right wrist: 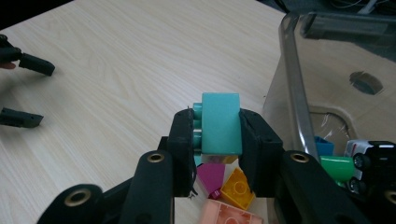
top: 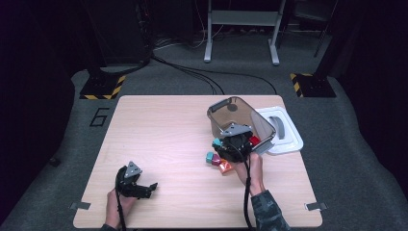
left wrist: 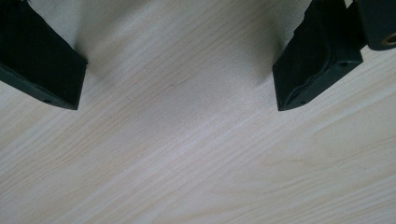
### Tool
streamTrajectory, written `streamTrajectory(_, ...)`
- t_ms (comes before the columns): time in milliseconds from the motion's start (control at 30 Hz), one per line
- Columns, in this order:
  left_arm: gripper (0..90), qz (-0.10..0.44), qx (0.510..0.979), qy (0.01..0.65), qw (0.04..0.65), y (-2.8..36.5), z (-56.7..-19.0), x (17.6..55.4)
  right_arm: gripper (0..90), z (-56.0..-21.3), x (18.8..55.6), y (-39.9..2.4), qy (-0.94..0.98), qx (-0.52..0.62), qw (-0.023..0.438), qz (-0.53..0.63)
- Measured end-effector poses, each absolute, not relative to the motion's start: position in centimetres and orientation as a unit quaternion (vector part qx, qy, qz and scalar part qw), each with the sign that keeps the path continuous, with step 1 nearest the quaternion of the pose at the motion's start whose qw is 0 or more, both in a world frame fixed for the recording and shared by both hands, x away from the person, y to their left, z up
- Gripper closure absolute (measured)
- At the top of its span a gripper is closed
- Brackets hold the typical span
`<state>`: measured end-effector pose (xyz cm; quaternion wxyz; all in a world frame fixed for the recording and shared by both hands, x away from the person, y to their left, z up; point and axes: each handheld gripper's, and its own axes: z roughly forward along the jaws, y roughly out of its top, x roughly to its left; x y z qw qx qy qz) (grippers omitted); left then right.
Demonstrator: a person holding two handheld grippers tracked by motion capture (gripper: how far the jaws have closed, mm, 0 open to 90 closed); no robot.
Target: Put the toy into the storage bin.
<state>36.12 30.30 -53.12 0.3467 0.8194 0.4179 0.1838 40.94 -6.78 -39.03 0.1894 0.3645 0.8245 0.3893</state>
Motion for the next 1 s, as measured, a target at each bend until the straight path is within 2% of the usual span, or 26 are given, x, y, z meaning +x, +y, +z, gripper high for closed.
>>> streamTrajectory(500,2.5,0.183,0.818,0.419,0.349,30.3,-53.1,36.1,67.6,-36.2,41.8,-9.5,0.798,0.391,0.208,0.409)
streamTrajectory(1000,2.5,0.184,0.819,0.417,0.347,30.3,-53.1,36.2,67.4,-37.3,43.3,-13.5,0.783,0.458,0.21,0.364)
